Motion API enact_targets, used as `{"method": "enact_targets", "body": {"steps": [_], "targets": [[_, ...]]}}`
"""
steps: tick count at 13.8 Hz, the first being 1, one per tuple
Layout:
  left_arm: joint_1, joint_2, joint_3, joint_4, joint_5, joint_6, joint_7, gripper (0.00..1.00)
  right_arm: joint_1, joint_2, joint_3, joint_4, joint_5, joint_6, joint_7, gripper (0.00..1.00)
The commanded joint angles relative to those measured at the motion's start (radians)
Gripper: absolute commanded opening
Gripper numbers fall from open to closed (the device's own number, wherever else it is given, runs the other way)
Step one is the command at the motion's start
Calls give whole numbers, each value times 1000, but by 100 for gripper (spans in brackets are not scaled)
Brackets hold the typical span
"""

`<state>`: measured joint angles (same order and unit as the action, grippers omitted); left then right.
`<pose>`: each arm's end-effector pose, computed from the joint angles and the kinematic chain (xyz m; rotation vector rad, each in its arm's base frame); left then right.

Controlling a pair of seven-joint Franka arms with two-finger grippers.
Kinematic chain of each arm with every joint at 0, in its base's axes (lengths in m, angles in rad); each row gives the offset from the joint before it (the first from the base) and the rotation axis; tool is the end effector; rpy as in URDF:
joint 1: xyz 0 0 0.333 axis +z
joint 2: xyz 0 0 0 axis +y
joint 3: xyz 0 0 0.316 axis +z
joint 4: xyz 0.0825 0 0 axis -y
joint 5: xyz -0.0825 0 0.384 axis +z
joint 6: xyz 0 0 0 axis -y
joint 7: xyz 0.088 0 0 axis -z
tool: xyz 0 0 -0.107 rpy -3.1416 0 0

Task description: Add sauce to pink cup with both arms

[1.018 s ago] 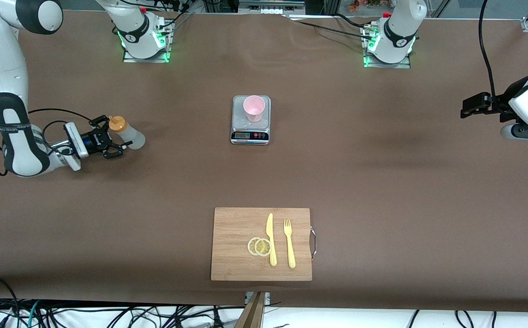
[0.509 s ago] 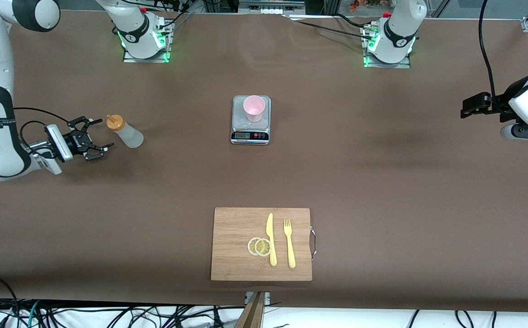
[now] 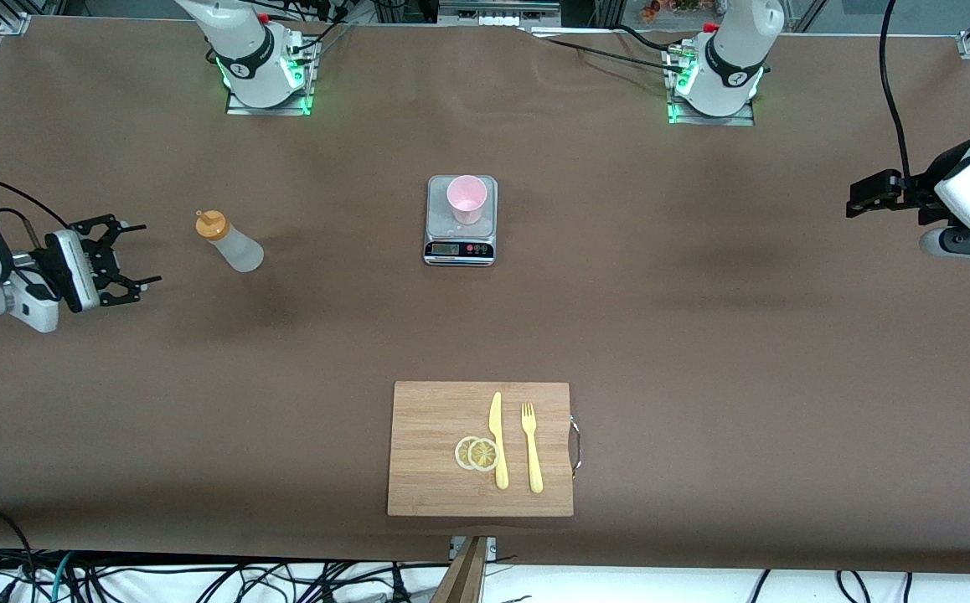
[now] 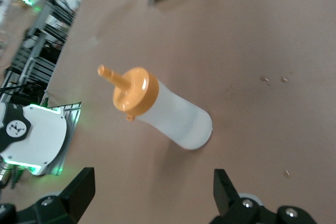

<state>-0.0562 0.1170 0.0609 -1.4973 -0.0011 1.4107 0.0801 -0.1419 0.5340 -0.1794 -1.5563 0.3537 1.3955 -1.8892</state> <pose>0.5705 0.0006 0.5805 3.1206 -0.1173 -0.3188 0.5942 -0.1397 0.3125 -1.7711 -1.6451 0.0915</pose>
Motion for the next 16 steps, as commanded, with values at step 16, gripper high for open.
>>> {"method": "enact_targets", "body": {"steps": [16], "targets": [[7,15,-7,32,10,-15,18,100,192,-374,146,-153,-470,243,1459,100]]}}
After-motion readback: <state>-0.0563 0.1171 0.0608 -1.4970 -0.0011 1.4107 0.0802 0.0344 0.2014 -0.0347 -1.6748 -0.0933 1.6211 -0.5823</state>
